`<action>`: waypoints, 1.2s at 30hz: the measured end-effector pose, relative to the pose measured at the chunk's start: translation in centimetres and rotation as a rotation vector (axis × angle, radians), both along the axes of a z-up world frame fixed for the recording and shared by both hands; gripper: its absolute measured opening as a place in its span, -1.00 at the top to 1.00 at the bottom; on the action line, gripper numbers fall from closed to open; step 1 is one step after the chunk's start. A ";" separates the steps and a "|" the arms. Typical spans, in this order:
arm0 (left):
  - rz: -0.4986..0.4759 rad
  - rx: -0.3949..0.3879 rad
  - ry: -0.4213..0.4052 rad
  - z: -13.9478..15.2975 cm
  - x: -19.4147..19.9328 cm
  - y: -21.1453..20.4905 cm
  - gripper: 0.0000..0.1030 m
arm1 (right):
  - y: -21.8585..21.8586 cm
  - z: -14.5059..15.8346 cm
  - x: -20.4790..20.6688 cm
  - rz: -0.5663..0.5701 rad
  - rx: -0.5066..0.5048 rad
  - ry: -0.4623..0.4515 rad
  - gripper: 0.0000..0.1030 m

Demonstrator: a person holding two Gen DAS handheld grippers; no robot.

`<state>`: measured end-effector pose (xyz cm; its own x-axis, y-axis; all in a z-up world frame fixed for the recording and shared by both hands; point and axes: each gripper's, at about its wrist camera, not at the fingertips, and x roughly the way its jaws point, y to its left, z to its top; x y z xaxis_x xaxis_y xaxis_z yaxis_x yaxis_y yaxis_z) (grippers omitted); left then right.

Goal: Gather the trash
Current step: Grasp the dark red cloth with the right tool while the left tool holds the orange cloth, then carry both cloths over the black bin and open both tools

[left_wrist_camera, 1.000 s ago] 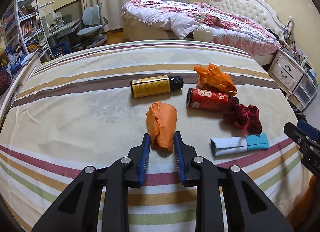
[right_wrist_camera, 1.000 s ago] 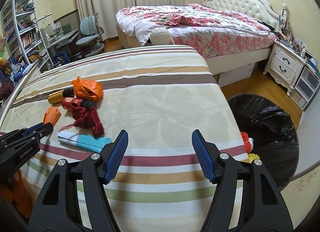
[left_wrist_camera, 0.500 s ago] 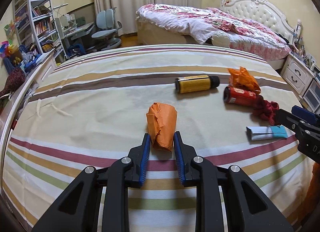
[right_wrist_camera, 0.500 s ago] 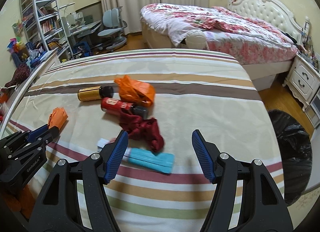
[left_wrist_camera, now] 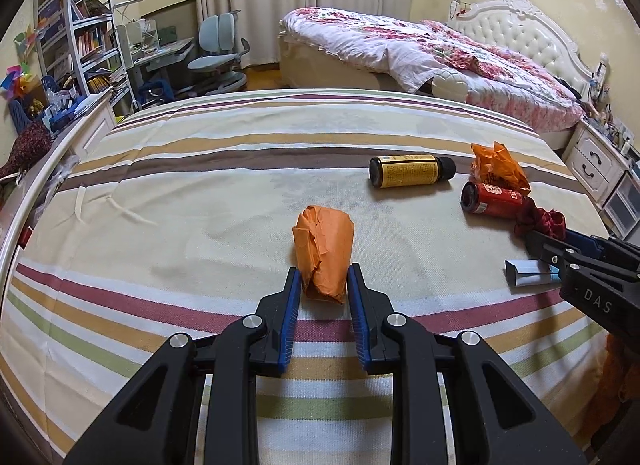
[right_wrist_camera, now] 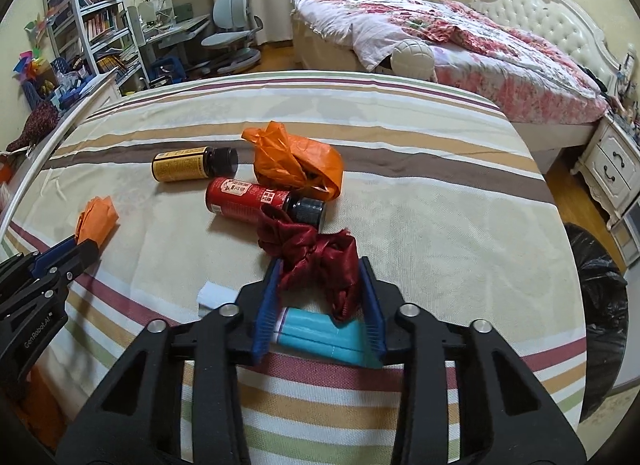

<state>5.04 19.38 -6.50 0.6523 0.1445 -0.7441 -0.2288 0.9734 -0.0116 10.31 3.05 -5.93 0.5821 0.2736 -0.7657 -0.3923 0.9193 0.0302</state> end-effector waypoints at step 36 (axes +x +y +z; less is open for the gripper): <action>-0.272 -0.002 -0.112 3.6 1.8 -13.3 0.51 | -16.1 2.8 -2.4 -0.317 0.044 -0.114 0.38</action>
<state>6.89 6.10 -2.86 0.7453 -0.0478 -0.6650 0.0429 0.9988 -0.0237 7.86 -13.09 -3.16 0.7248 0.0969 -0.6821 -0.0905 0.9949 0.0451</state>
